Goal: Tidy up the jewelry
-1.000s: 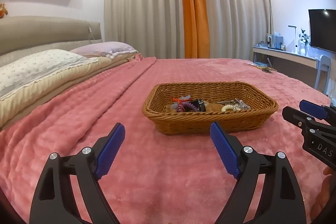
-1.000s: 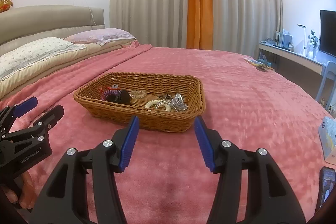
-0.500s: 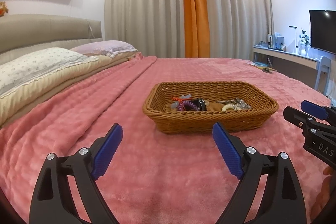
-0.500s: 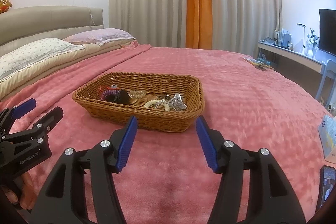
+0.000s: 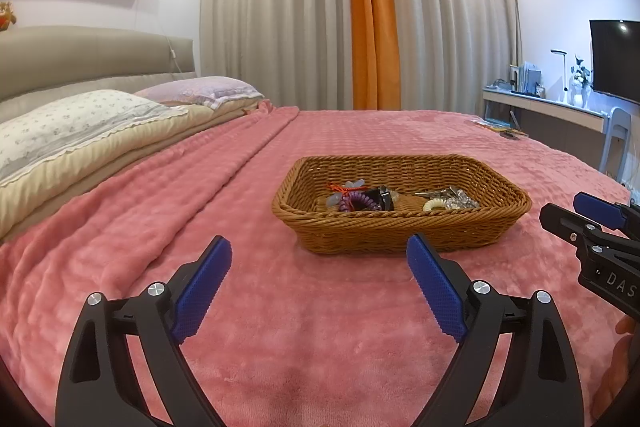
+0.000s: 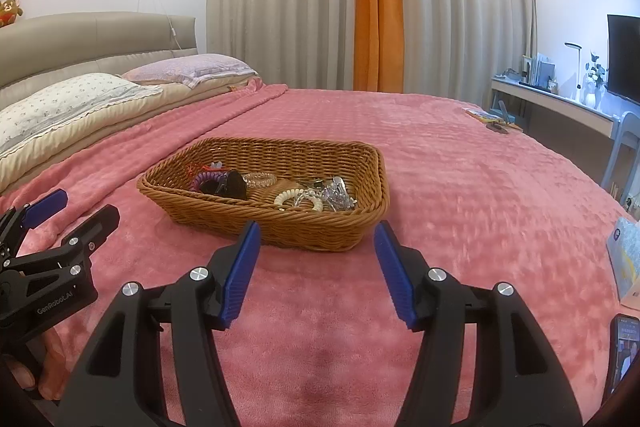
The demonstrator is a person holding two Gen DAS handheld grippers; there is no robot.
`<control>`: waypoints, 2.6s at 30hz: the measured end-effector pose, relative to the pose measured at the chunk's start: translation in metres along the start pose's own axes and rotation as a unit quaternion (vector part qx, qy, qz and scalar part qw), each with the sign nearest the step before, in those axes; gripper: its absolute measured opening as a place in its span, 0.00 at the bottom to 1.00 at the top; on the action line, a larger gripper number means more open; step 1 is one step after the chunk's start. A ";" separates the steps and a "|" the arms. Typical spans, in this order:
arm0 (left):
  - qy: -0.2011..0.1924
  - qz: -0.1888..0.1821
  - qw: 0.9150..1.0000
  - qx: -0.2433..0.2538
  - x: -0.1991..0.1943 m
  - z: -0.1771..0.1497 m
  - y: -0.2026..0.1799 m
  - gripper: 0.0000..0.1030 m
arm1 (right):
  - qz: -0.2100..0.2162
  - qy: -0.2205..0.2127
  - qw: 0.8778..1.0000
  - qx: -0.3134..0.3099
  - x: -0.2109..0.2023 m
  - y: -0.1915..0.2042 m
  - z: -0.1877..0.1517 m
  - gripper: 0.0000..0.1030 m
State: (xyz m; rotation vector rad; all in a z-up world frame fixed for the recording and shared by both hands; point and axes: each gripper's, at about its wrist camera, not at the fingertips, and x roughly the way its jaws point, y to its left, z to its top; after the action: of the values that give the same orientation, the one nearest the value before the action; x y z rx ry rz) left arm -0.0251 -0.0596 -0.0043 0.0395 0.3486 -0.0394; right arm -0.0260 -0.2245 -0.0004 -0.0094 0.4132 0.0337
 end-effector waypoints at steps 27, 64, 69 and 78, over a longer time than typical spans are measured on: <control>0.001 0.001 1.000 0.003 0.000 0.000 0.000 0.85 | 0.003 0.005 1.000 0.009 0.001 0.001 -0.002 0.54; 0.010 -0.004 1.000 0.002 0.003 -0.003 0.003 0.88 | 0.003 0.007 1.000 0.011 0.001 0.002 -0.002 0.54; 0.010 -0.004 1.000 0.003 0.003 -0.003 0.003 0.88 | 0.003 0.007 1.000 0.012 0.001 0.003 -0.002 0.54; 0.011 -0.005 1.000 0.001 0.004 -0.004 0.002 0.88 | 0.003 0.007 1.000 0.012 0.001 0.003 -0.002 0.54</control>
State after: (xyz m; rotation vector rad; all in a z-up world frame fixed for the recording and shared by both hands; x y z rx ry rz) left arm -0.0223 -0.0571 -0.0094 0.0399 0.3700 -0.0498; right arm -0.0257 -0.2218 -0.0024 0.0153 0.4277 0.0352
